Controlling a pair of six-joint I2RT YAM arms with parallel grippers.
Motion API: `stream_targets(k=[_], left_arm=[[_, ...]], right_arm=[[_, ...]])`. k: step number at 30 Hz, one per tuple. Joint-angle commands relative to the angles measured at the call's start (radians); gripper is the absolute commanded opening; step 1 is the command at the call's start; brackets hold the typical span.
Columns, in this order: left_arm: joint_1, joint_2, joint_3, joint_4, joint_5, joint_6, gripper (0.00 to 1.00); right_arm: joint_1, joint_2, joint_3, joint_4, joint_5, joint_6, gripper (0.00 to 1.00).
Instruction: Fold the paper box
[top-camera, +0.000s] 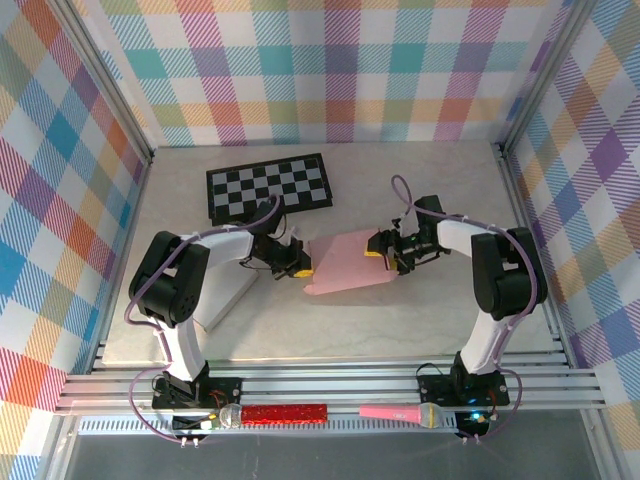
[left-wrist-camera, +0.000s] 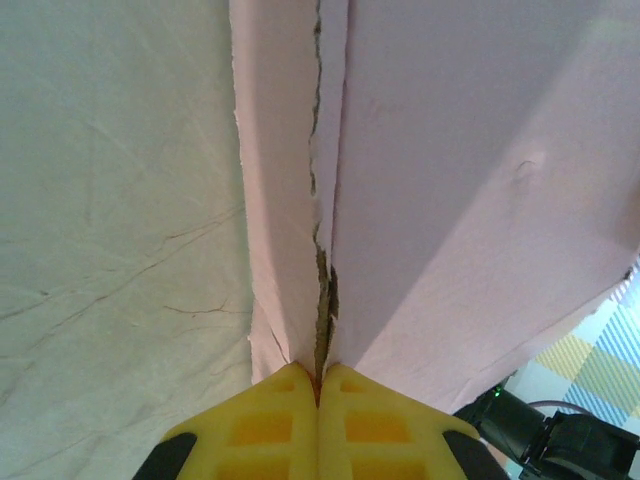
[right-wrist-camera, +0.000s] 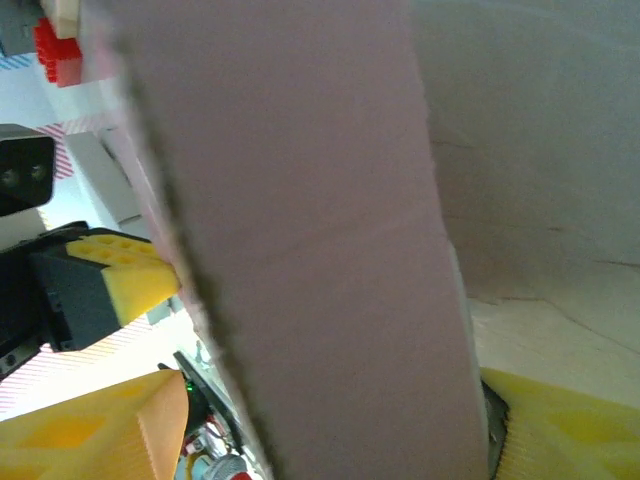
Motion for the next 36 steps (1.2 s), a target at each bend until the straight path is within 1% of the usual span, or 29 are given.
stream_targets(k=[1,3,4,5,8,10,11,14,16,18,20,22,24,26,28,29,32,34,35,36], left_arm=[[0.008,0.025,0.010,0.012,0.006,-0.007,0.02],[0.008,0.024,0.018,0.005,0.005,-0.002,0.04],[0.008,0.022,0.023,0.000,0.004,0.002,0.05],[0.008,0.015,0.027,-0.004,0.000,0.005,0.07],[0.008,-0.027,0.043,-0.027,-0.025,0.031,0.16],[0.008,-0.088,0.050,-0.047,-0.073,0.061,0.23],[0.008,-0.124,0.056,-0.067,-0.108,0.084,0.26],[0.002,-0.213,0.064,-0.113,-0.216,0.163,0.31],[-0.007,-0.266,0.064,-0.139,-0.281,0.222,0.31],[-0.021,-0.323,0.049,-0.136,-0.306,0.297,0.32],[-0.049,-0.400,0.020,-0.117,-0.303,0.398,0.32],[-0.071,-0.477,-0.013,-0.100,-0.274,0.492,0.32],[-0.088,-0.556,-0.039,-0.091,-0.235,0.574,0.33],[-0.112,-0.624,-0.051,-0.112,-0.235,0.661,0.40],[-0.145,-0.655,-0.045,-0.185,-0.218,0.790,0.42],[-0.167,-0.660,-0.039,-0.225,-0.242,0.845,0.43],[-0.208,-0.655,-0.039,-0.305,-0.310,0.946,0.45],[-0.227,-0.647,-0.051,-0.322,-0.331,0.994,0.46],[-0.245,-0.645,-0.062,-0.320,-0.360,1.012,0.47],[-0.260,-0.642,-0.071,-0.315,-0.375,1.032,0.50]], right_arm=[[0.015,-0.013,-0.020,0.099,-0.084,0.077,0.69],[0.016,-0.020,-0.024,0.126,-0.098,0.111,0.67],[0.016,-0.020,-0.021,0.133,-0.105,0.128,0.63],[0.017,-0.019,-0.016,0.137,-0.111,0.144,0.59],[0.016,-0.022,-0.009,0.137,-0.115,0.177,0.53],[0.014,-0.029,-0.005,0.131,-0.117,0.205,0.51],[0.014,-0.028,0.003,0.113,-0.122,0.219,0.48],[0.015,-0.015,0.028,0.041,-0.133,0.265,0.43],[0.014,-0.019,0.032,0.001,-0.137,0.304,0.42],[0.012,-0.034,0.023,-0.016,-0.144,0.359,0.42],[0.007,-0.054,0.016,-0.045,-0.159,0.428,0.42],[0.000,-0.063,0.013,-0.102,-0.175,0.487,0.42],[-0.013,-0.068,0.002,-0.138,-0.225,0.551,0.42],[-0.028,-0.081,0.003,-0.201,-0.249,0.576,0.42],[-0.044,-0.100,0.010,-0.267,-0.254,0.583,0.42],[-0.051,-0.108,0.009,-0.287,-0.265,0.593,0.42],[-0.064,-0.122,0.008,-0.330,-0.288,0.620,0.42],[-0.064,-0.124,0.016,-0.362,-0.295,0.615,0.43],[-0.065,-0.121,0.021,-0.391,-0.291,0.601,0.43],[-0.067,-0.121,0.024,-0.414,-0.288,0.592,0.43]])
